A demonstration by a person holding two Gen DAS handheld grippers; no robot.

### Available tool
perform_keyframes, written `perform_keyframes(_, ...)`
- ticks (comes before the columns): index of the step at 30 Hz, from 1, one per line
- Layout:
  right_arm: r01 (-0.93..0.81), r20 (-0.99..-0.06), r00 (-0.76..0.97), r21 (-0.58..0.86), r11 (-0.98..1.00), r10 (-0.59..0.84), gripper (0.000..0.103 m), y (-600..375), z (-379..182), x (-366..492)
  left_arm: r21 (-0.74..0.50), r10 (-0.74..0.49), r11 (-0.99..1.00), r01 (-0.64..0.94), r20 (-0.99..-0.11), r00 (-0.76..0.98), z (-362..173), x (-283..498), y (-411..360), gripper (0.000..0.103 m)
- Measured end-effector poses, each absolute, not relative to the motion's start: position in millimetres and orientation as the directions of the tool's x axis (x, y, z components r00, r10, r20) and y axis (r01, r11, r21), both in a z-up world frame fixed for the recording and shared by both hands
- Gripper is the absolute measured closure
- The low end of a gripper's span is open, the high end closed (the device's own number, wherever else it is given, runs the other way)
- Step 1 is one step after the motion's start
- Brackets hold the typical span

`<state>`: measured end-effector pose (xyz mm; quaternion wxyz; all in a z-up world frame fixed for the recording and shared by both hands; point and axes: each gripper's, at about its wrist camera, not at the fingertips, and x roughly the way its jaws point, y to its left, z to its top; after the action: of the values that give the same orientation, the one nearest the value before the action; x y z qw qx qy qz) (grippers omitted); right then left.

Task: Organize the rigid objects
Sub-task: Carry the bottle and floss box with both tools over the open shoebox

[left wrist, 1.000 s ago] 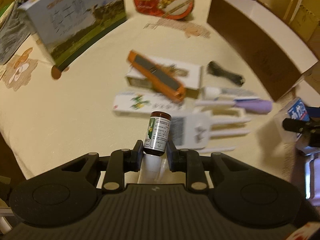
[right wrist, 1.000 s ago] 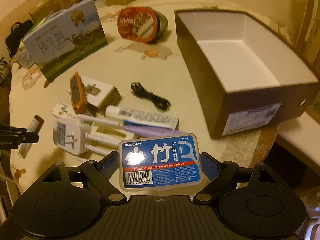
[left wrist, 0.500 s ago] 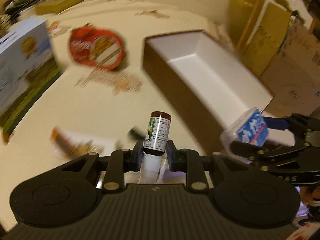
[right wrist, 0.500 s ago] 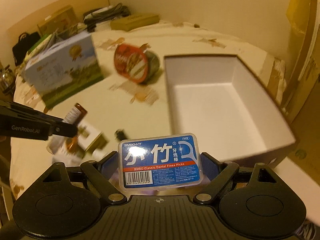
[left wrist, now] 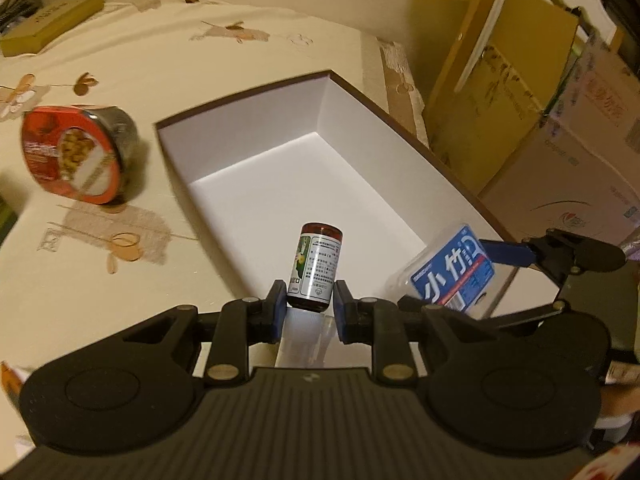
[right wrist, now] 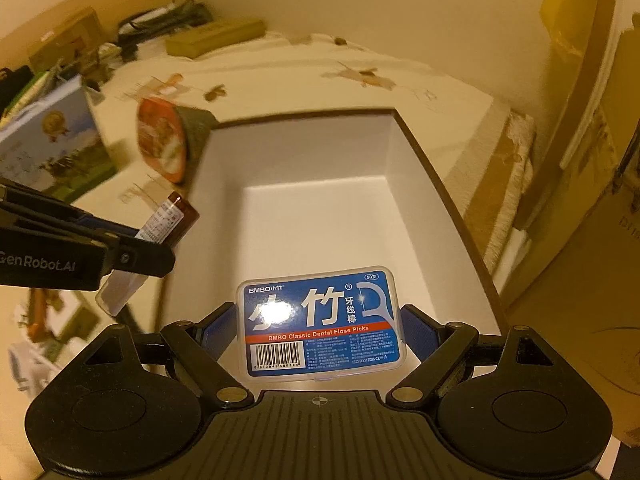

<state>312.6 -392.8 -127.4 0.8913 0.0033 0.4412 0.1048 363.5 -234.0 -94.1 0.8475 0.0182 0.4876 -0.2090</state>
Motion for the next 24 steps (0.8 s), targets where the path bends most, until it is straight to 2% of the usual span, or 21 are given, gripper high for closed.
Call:
perform_keyframes(14,-0.157,-0.848,0.505,0.094,0.983,0.162,0.019,-414,-177,345,-0.153,-0.287,0.923,0.354,-0.886,0.365,-150,395,-276,0.082)
perform_keyframes(15,-0.157,-0.852,0.499,0.093,0.983,0.16,0.019,-414,-179,346,-0.151,-0.282,0.926,0.346,-0.887,0.366,-153,396,-277,0.08)
perform_keyframes(16,-0.152,-0.856,0.494,0.089,0.984,0.153,0.019,-414,-181,348,-0.15,-0.278,0.927,0.343,-0.89,0.362,-155,398,-277,0.07)
perform_keyframes(17,-0.146,-0.857,0.493,0.086,0.986,0.148,0.019,-415,-183,349,-0.145,-0.272,0.929,0.34,-0.891,0.363,-157,399,-277,0.064)
perform_keyframes(24,-0.119,-0.856,0.496,0.098,0.988,0.144,0.018,-417,-186,349,-0.129,-0.269,0.926,0.355,-0.885,0.381,-156,400,-275,0.058)
